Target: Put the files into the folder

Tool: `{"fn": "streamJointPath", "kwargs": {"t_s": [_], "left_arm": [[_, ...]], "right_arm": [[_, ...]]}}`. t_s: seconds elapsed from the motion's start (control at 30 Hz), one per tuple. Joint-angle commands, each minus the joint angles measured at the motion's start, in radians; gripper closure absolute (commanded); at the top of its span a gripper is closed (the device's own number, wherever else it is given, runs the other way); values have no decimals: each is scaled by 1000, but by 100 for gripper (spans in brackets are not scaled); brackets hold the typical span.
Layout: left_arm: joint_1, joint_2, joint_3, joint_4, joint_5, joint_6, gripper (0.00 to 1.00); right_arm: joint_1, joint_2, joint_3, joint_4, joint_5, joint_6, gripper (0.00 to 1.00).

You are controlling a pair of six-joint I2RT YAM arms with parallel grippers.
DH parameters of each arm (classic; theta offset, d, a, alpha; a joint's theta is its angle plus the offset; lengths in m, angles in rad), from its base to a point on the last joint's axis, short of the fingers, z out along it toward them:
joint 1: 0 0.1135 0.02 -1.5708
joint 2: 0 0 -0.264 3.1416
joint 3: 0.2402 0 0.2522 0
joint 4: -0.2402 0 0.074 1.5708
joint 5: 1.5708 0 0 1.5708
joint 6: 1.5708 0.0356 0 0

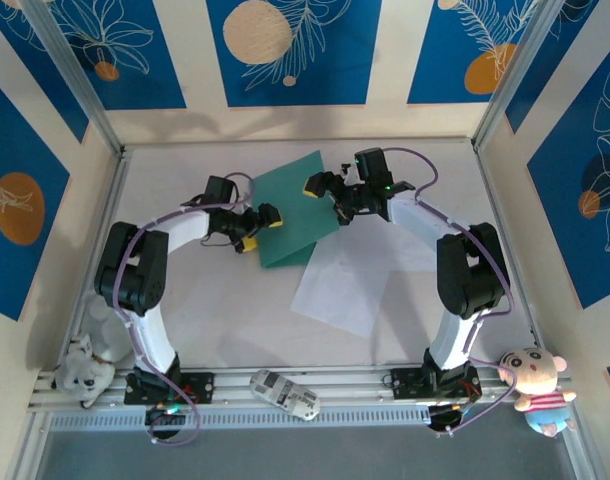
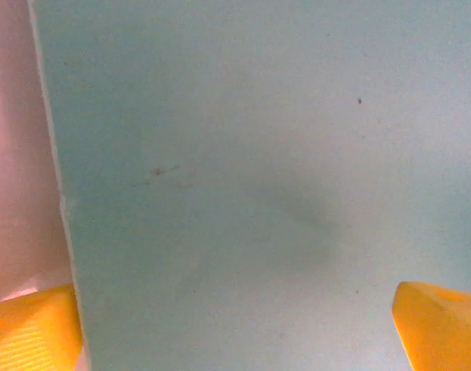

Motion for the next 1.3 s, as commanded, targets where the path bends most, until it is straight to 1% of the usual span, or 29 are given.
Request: {"fn": "streamJointPath", "kwargs": {"t_s": [0.0,0.07,0.1,0.3,0.4,0.47,0.7,0.8,0.9,1.03,1.2,1.27], "left_arm": [[22,-24,50,-107,-58,79,0],[39,-47,55,-173,-100,116,0],[50,-56,51,-190,-102,126,0],[116,-137,-21,-228,-77,176,0],[142,-216,-53,-262,-89,212,0],[155,-296,-71,-287,-108,230,0],[200,-578,-64,-413,-256,295,0],[206,-689,-43,-469,-341,329,0],[208,-772,-23,-515,-395,354,0],[208,-833,6,-571,-435,384,0],[208,-853,42,-608,-430,401,0],[208,-854,54,-611,-419,403,0]], "right_arm": [[12,-24,38,-19,-36,-14,11],[22,-12,60,-22,-42,-12,11],[28,-7,70,-23,-45,-9,11],[67,34,151,-28,-55,6,11],[89,58,202,-36,-62,15,11],[110,75,243,-41,-64,25,11],[208,167,418,-28,-82,68,10],[255,231,509,-27,-92,88,9],[296,298,592,-31,-93,97,9],[331,375,679,-41,-99,112,9],[346,454,737,-34,-78,113,7],[351,502,773,-25,-104,146,7]]}}
